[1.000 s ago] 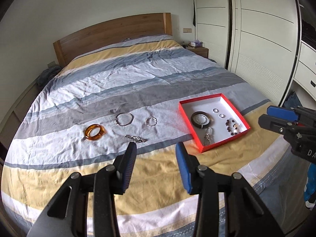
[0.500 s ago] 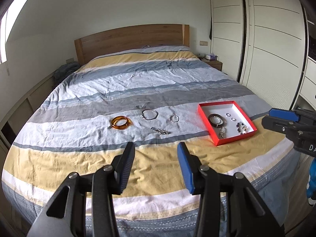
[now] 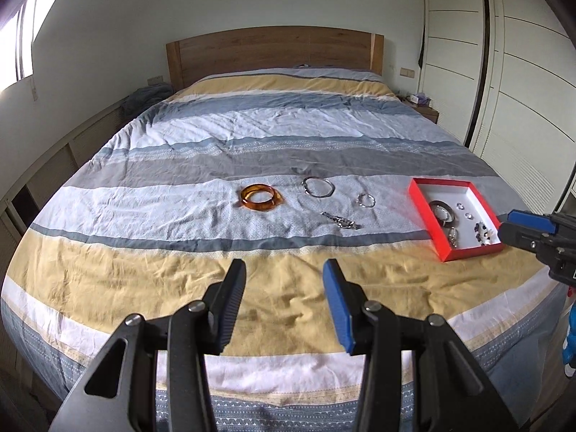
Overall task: Organize jewelry
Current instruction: 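Withdraw both grippers from the box toward the amber bangle and silver watch, then grasp the amber bangle with left gripper while right gripper grasps the silver watch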
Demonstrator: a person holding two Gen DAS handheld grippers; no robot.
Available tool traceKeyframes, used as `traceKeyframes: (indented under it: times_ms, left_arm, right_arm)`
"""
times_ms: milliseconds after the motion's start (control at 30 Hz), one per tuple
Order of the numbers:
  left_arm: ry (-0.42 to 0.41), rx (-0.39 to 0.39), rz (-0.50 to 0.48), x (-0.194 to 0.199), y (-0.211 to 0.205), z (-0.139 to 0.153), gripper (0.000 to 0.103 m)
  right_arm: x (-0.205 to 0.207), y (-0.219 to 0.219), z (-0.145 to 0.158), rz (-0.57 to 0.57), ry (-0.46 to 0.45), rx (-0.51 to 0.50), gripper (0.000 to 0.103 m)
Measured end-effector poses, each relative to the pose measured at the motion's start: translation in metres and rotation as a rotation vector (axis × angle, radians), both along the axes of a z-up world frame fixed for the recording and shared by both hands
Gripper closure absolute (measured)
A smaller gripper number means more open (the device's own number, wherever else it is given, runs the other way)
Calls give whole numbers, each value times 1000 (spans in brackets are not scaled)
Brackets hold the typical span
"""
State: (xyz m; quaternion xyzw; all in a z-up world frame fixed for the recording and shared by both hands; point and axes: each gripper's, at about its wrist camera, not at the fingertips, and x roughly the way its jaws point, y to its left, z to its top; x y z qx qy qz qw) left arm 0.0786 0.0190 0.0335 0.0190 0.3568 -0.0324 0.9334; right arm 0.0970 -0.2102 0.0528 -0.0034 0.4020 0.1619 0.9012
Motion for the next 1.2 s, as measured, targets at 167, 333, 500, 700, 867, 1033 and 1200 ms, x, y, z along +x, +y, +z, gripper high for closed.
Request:
traceKeyframes:
  times_ms: [167,333,500,700,867,1033,1200]
  left_arm:
    - [36,-20,40,25,14,-17,61]
    - [65,-35,85,57,30,-31,61]
    - [91,-32,126,94,43,-46,61]
    - [122,-29,142,139,56,-64,61]
    - [147,-36,149,177,63,-78,61]
    - [170,-61,159,217,68,-95,61]
    - [186,-69,146,258,63,-111,61]
  right_arm:
    - [27,8,-21,25,32,12,61]
    - [57,14,-41,39,60,24,61]
    - [95,20,-61,51,91,30,61]
    - [140,32,-86,74,124,39,61]
    - [172,45,-110,95,155,46,61]
    - [199,58,-136,114,189,51,61]
    - [221,66,-158,127,213,56,61]
